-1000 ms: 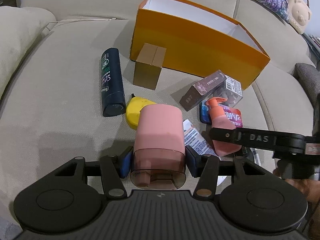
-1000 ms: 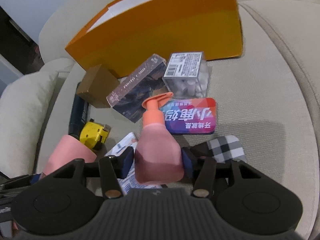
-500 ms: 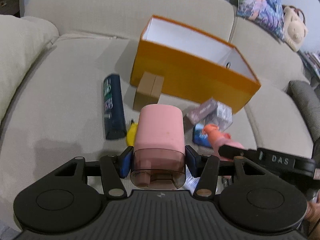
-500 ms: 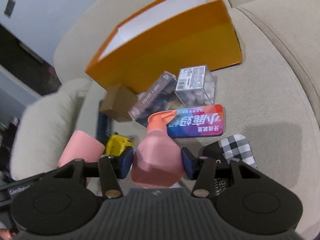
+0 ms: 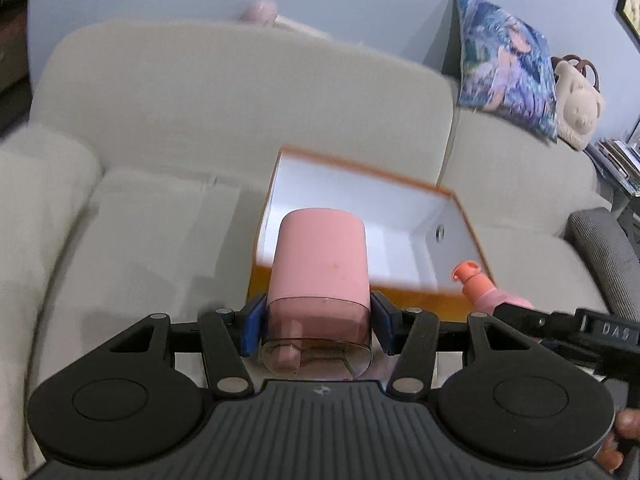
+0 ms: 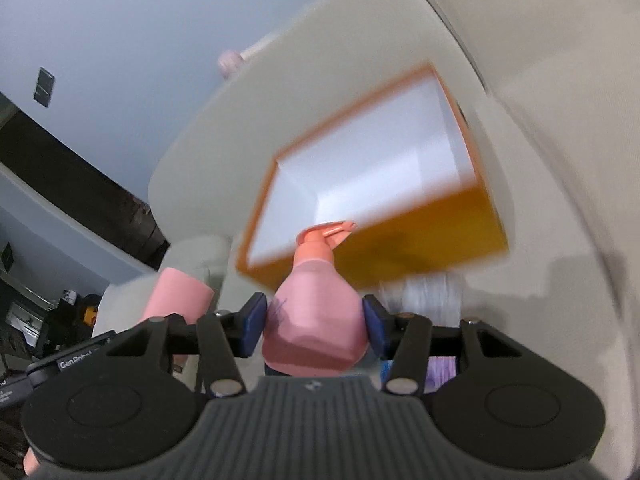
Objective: Organize rigid objects
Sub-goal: 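Lower both pink items into the orange box and open both grippers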
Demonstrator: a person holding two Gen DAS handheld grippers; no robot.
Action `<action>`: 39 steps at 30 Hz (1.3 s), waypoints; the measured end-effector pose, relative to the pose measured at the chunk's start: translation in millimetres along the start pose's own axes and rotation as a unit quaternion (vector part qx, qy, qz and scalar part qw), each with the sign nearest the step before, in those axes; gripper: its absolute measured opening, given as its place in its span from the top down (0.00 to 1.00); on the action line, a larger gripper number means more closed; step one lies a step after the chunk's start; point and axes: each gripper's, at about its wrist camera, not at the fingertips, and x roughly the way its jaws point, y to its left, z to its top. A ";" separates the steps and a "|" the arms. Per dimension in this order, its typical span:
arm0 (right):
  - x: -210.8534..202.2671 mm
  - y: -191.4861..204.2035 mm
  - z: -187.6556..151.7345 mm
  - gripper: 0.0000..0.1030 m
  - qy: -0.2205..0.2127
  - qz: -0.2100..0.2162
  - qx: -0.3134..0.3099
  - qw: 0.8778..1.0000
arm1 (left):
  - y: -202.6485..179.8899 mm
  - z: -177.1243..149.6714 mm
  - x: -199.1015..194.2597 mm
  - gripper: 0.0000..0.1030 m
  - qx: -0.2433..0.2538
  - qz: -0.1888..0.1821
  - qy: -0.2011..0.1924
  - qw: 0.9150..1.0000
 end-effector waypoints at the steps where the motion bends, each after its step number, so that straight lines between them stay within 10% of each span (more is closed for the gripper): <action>1: 4.5 3.5 12.3 0.48 -0.003 -0.006 -0.005 1.000 | -5.0 12.7 8.6 0.40 0.008 0.001 -0.002 1.000; 9: 92.3 -4.9 79.3 0.48 0.028 -0.093 -0.033 0.995 | -28.3 63.6 112.2 0.40 0.053 0.003 0.040 0.998; 23: 208.9 -34.1 72.5 0.48 0.162 -0.211 -0.148 0.953 | -48.5 51.2 250.9 0.40 0.124 0.062 0.172 0.975; 35: 232.7 -23.7 57.3 0.51 0.218 -0.257 -0.208 0.918 | -51.3 43.8 284.3 0.40 0.145 0.079 0.238 0.957; 39: 214.9 -11.7 57.4 0.31 0.178 -0.258 -0.231 0.921 | -46.7 48.2 274.7 0.28 0.131 0.071 0.221 0.964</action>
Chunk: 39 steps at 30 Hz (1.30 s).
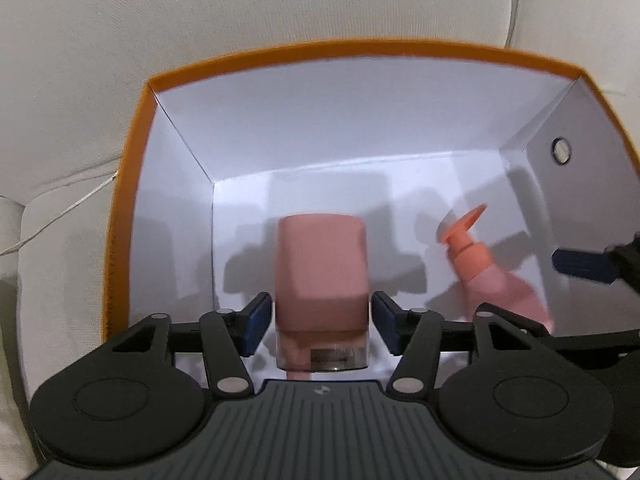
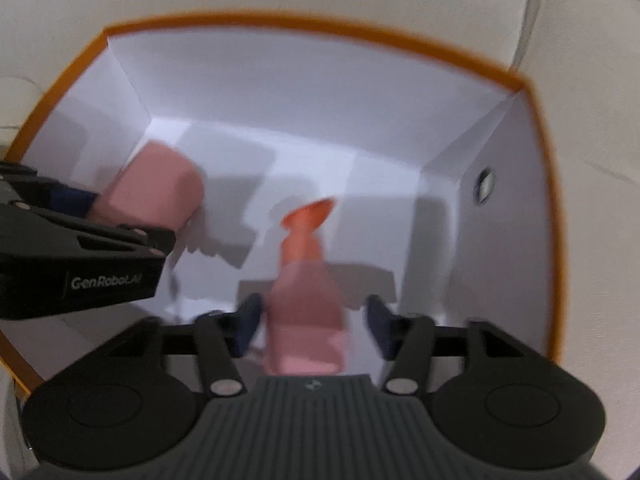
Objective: Organize rigid objects
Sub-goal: 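Lower both pink items into the orange box and open both grippers, then withdraw both grippers from the box back over the remaining items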
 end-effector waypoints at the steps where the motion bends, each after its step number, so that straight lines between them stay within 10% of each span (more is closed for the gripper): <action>1: -7.3 -1.9 -0.6 0.31 -0.008 0.000 -0.004 1.000 | 1.1 -1.3 -3.2 0.24 -0.002 -0.003 -0.002 1.000; 12: -108.7 -19.4 -36.4 0.27 -0.118 0.032 0.038 0.992 | 16.7 -38.1 -96.3 0.21 -0.037 -0.033 -0.086 0.995; 20: -167.3 2.9 -124.3 0.16 -0.152 0.016 0.038 0.988 | 22.6 -128.5 -168.6 0.17 -0.076 -0.032 -0.121 0.989; 30: -167.6 25.3 -233.5 0.12 -0.137 0.031 0.044 0.989 | 6.6 -249.9 -171.5 0.16 -0.092 -0.046 -0.106 0.989; 39: -155.2 15.8 -270.6 0.11 -0.135 0.026 0.060 0.989 | -18.5 -294.1 -164.1 0.16 -0.103 -0.062 -0.107 0.987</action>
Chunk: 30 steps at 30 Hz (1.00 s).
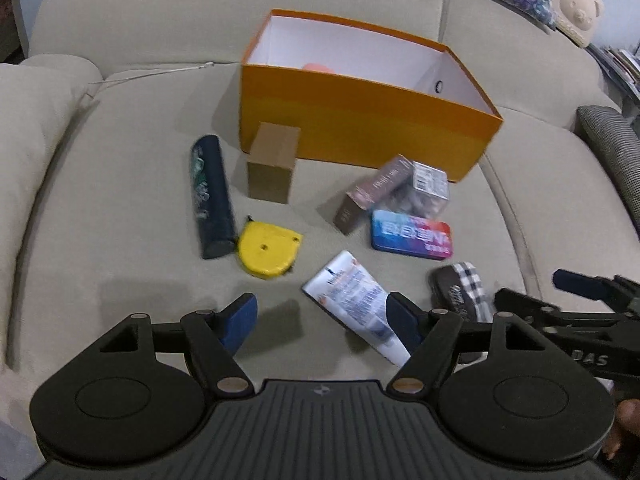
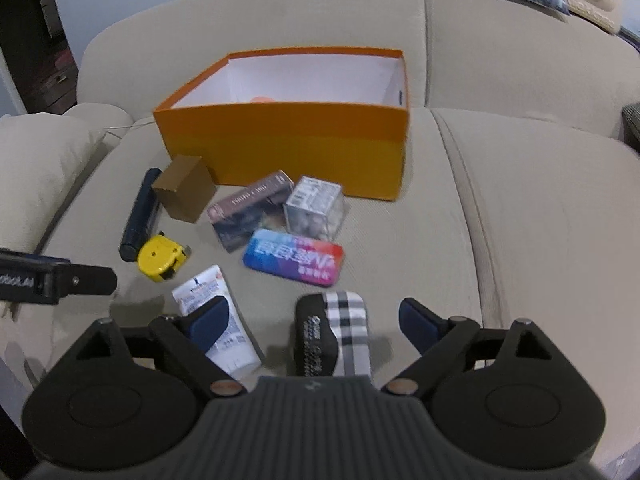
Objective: Organize rigid objects
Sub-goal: 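Withdraw both grippers from the box back over the remaining items, then grasp the white Vaseline tube with the left gripper while the right gripper grasps the plaid card case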
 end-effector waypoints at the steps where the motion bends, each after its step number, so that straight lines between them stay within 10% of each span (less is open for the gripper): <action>1: 1.2 -2.5 -2.3 0.11 0.002 0.001 0.003 1.000 | -3.3 -1.5 1.0 0.16 -0.003 -0.004 0.002 1.000; 30: 12.4 -47.4 -20.5 0.05 0.015 -0.001 0.061 0.998 | -40.8 -20.2 111.0 0.15 -0.114 0.015 0.106 0.988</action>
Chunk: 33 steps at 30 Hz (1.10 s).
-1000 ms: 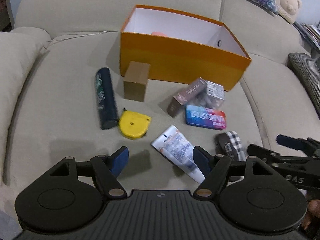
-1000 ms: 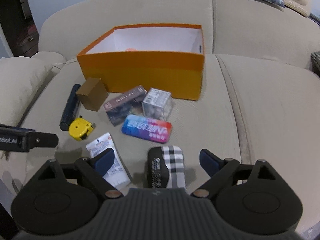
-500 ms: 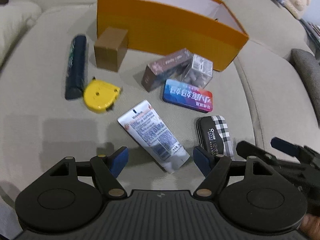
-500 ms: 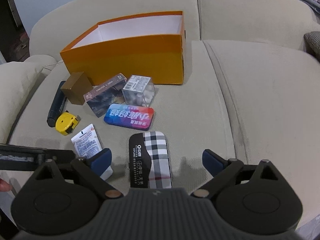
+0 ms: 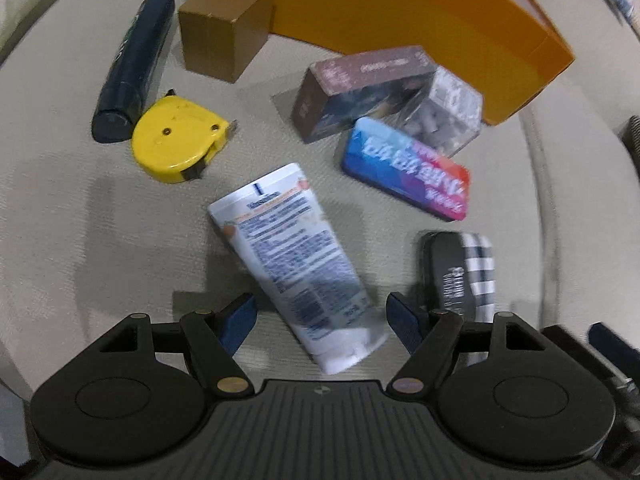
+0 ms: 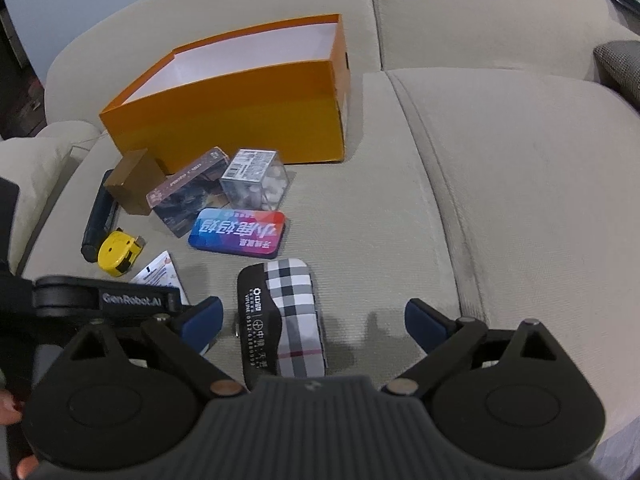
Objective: Organize rigid objects
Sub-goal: 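Grasp the white Vaseline tube with the left gripper while the right gripper grasps the plaid card case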
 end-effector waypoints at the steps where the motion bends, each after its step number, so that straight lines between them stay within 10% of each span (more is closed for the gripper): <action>1: 0.7 -0.5 -0.1 0.05 0.001 0.001 0.001 1.000 | 2.2 -1.1 0.1 0.15 0.002 -0.004 -0.003 1.000; 20: 29.5 8.9 3.5 0.05 0.026 0.008 0.009 1.000 | 31.9 -10.0 -14.5 0.11 -0.010 0.011 -0.004 1.000; 33: 59.9 12.8 2.7 0.05 0.059 -0.006 0.015 0.998 | 6.1 -28.7 -5.1 0.18 0.091 0.077 -0.034 0.992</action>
